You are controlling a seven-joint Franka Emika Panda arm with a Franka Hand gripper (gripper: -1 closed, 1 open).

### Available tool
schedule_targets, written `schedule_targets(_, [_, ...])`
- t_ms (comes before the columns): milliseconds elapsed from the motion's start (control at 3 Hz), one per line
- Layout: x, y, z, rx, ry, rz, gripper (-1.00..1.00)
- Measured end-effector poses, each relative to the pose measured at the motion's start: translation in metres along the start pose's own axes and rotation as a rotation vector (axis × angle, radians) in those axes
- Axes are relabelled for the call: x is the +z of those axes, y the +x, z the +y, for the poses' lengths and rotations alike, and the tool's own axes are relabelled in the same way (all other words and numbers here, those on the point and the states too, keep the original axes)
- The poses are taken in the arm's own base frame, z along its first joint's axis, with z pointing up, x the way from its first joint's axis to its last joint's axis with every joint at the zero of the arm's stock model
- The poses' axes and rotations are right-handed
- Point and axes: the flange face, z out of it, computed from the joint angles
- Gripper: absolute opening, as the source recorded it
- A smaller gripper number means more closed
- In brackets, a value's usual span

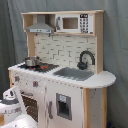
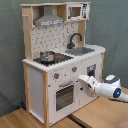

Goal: Play with the kitchen

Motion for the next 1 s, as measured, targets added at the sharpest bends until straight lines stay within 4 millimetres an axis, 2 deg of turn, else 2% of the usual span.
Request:
schedule_targets(667, [0.021, -0.014, -0.001, 0.198, -0.012, -0.049, 1.0])
schedule_targets(1000, [0.03, -0.01, -0.001, 0.295, -0.014, -0.052, 1.0])
